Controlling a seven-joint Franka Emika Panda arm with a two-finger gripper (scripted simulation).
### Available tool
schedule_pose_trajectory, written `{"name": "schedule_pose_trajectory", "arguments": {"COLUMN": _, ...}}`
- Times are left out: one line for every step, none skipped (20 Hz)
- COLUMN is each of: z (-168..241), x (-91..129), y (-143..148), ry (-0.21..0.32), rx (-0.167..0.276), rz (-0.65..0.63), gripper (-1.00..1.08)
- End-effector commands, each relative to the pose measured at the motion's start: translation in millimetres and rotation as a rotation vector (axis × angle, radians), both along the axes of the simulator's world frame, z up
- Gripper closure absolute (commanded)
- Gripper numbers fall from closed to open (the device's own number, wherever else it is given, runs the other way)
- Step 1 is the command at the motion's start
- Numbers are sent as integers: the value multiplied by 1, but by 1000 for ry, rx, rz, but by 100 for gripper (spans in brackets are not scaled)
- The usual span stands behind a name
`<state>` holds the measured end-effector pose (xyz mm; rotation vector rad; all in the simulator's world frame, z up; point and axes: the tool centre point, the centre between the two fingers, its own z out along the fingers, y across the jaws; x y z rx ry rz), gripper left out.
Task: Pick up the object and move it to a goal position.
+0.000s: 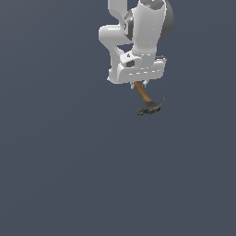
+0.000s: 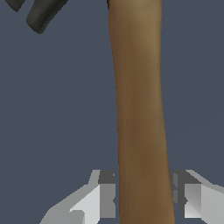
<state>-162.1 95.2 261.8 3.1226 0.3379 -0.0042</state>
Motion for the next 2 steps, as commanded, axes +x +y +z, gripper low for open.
{"name": "schedule_pose_trajectory", "arguments": {"z": 5, "x": -1, "y": 1, "ry": -3, "rx": 1, "rz": 0, "gripper": 108}}
{"name": "schedule_pose_trajectory", "arguments": {"z": 5, "x": -1, "y": 1, "ry": -3, "rx": 1, "rz": 0, "gripper": 108}}
